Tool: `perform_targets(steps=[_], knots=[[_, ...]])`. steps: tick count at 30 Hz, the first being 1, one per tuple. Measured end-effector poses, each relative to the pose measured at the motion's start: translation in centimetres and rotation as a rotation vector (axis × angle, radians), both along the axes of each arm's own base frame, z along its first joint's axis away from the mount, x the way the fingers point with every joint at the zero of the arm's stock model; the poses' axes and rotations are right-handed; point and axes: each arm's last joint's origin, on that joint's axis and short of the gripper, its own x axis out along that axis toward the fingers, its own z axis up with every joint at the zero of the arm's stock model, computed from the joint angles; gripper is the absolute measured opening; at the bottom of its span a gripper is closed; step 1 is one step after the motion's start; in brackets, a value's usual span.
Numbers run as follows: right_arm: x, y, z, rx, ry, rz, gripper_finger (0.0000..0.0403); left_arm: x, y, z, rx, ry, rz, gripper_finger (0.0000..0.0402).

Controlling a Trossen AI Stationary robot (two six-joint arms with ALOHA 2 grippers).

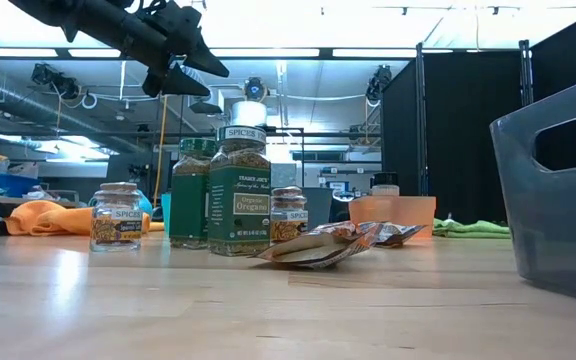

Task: Sort spices by type
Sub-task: Put the yellow seasoning can into the black bin

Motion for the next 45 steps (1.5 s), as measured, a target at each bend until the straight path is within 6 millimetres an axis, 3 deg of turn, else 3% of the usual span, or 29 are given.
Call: perform_targets(steps=[4,8,14,21,27,33,45], knots=[[0.4,-3.3,3.0,-0.033,-0.131,-0.022,0.0289,0.0,0.0,0.0,0.000,0.001,0.000,0.0369],[2.6,-7.8,5.2,-0.191,-0.181,0.033,0.0285,0.0,0.0,0.0,0.000,0.001,0.000,0.0369],[8.7,-13.7,5.8,-0.425,-0.116,0.208,0.0278,0.0,0.0,0.0,0.000,0.001,0.000,0.0369],[15.9,-19.3,6.2,-0.505,-0.340,0.367,0.0278,0.0,0.0,0.0,0.000,-0.003,0.000,0.0369],[20.8,-23.2,4.0,-0.463,-0.436,0.455,0.0274,0.0,0.0,0.0,-0.005,-0.004,0.001,0.0369],[25.7,-24.9,-0.3,-0.435,-0.503,0.521,0.0275,0.0,0.0,0.0,-0.005,-0.006,0.000,0.0369],[28.4,-27.2,-5.1,-0.391,-0.438,0.496,0.0276,0.0,0.0,0.0,-0.006,-0.004,-0.005,0.0369]])
